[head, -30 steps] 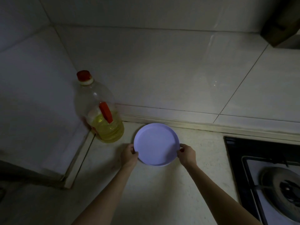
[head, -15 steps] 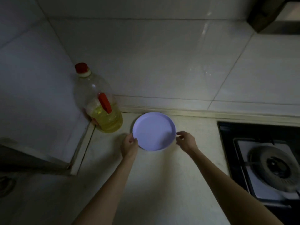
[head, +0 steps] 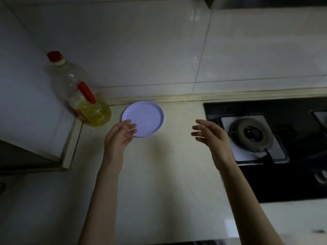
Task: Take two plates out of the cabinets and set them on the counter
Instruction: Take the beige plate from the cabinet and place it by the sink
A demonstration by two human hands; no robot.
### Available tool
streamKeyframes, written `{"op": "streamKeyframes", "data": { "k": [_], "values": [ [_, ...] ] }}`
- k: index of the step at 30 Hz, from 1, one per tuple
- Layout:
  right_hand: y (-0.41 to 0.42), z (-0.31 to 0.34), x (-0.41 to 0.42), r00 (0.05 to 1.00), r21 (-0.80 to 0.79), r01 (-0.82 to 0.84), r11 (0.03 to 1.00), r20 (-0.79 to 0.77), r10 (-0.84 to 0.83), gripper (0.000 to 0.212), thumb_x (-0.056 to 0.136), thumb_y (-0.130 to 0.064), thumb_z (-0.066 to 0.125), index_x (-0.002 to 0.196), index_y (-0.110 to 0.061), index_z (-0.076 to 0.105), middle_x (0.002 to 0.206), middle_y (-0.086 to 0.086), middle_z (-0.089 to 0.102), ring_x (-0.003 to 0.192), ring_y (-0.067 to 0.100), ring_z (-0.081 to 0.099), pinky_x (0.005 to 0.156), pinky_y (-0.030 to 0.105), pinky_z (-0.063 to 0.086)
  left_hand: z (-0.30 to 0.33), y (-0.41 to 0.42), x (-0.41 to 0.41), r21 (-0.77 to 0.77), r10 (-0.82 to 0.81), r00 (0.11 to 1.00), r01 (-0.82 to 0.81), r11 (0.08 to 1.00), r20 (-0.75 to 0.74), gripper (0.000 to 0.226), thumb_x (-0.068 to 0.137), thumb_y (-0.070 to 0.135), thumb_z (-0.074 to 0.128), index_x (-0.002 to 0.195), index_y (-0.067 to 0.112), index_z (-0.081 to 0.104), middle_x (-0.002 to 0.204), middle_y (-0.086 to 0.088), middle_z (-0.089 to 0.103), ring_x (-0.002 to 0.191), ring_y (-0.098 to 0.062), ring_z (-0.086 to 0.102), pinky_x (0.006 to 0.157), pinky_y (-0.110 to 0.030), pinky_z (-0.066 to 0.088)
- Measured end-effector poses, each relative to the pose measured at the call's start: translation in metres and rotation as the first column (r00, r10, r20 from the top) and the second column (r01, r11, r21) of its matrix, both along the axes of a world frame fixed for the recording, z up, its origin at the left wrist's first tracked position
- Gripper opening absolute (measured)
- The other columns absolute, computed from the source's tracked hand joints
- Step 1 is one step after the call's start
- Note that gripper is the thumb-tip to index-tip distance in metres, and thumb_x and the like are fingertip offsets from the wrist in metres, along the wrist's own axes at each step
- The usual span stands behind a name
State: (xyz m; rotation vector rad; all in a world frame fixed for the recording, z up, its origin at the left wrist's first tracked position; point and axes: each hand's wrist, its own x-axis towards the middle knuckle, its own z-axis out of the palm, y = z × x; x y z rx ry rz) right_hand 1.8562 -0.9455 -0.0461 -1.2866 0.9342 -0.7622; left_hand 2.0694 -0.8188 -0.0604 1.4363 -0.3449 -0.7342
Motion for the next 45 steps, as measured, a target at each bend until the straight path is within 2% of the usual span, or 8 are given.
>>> {"op": "streamKeyframes", "data": {
  "k": [7,12,16,23,28,32,37,45],
  "values": [
    [0.035,0.007,-0.097,0.929,0.113,0.295,0.949,0.196,-0.313,0.021,0.093,-0.01,0.046,0.099,-0.017,0.066,0.083,0.0,0.073,0.078,0.013,0.067,0.073,0.023,0.055,0.032,-0.014,-0.066,-0.069,-0.235,0.971,0.238,0.969,0.052,0.026,0.095,0.017,0.04,0.093,0.024,0.065,0.084,0.01,0.075,0.086,-0.008,0.069,0.074,-0.018,0.051],
    [0.056,0.009,-0.148,0.884,0.042,0.438,0.898,0.162,-0.439,0.023,0.094,-0.009,0.045,0.1,-0.017,0.065,0.088,0.0,0.071,0.08,0.012,0.067,0.073,0.019,0.055,0.03,-0.03,-0.117,-0.059,-0.399,0.916,0.402,0.914,0.047,0.026,0.096,0.017,0.039,0.093,0.024,0.063,0.082,0.012,0.074,0.084,-0.006,0.068,0.073,-0.015,0.051],
    [0.076,0.007,-0.187,0.844,0.022,0.525,0.851,0.114,-0.523,0.023,0.094,-0.01,0.045,0.103,-0.018,0.065,0.092,0.002,0.07,0.085,0.016,0.067,0.076,0.023,0.054,0.024,-0.037,-0.16,-0.027,-0.491,0.87,0.492,0.87,0.041,0.024,0.095,0.016,0.04,0.091,0.024,0.063,0.085,0.01,0.071,0.083,-0.005,0.067,0.075,-0.018,0.048],
    [0.117,0.002,-0.265,0.706,0.041,0.706,0.707,0.036,-0.707,0.024,0.095,-0.009,0.043,0.101,-0.016,0.064,0.089,0.0,0.07,0.081,0.013,0.068,0.073,0.023,0.053,0.015,-0.038,-0.238,0.019,-0.691,0.722,0.691,0.723,0.032,0.024,0.095,0.018,0.04,0.092,0.025,0.063,0.083,0.011,0.073,0.083,-0.003,0.067,0.069,-0.011,0.05],
    [0.128,0.002,-0.321,0.597,0.084,0.797,0.598,0.038,-0.801,0.023,0.095,-0.007,0.042,0.101,-0.013,0.064,0.09,0.007,0.067,0.08,0.017,0.065,0.082,0.037,0.049,0.013,-0.042,-0.301,0.091,-0.773,0.633,0.767,0.635,0.048,0.025,0.095,0.016,0.04,0.093,0.026,0.063,0.089,0.007,0.072,0.086,-0.006,0.067,0.073,-0.015,0.05],
    [0.134,0.008,-0.375,0.569,0.059,0.819,0.57,0.036,-0.822,0.024,0.095,-0.006,0.041,0.104,-0.011,0.063,0.09,0.007,0.068,0.08,0.017,0.065,0.074,0.026,0.052,0.015,-0.046,-0.362,0.118,-0.818,0.574,0.81,0.575,0.048,0.025,0.096,0.015,0.039,0.094,0.025,0.062,0.095,0.002,0.068,0.088,-0.008,0.066,0.078,-0.02,0.047],
    [0.159,0.006,-0.445,0.484,0.053,0.873,0.484,0.017,-0.875,0.025,0.095,-0.008,0.043,0.097,-0.019,0.065,0.082,-0.004,0.07,0.075,0.01,0.067,0.069,0.019,0.054,0.016,-0.051,-0.451,0.119,-0.883,0.468,0.876,0.468,0.031,0.026,0.096,0.015,0.038,0.092,0.023,0.062,0.091,0.002,0.068,0.08,-0.004,0.066,0.08,-0.022,0.048],
    [0.19,-0.001,-0.534,0.322,0.057,0.945,0.321,-0.011,-0.947,0.024,0.094,-0.009,0.045,0.096,-0.02,0.066,0.079,-0.007,0.071,0.075,0.009,0.067,0.068,0.02,0.053,0.008,-0.058,-0.574,0.098,-0.961,0.272,0.956,0.276,0.053,0.026,0.095,0.014,0.039,0.091,0.024,0.062,0.087,0.006,0.068,0.08,-0.005,0.066,0.074,-0.017,0.049]
  ]
}}
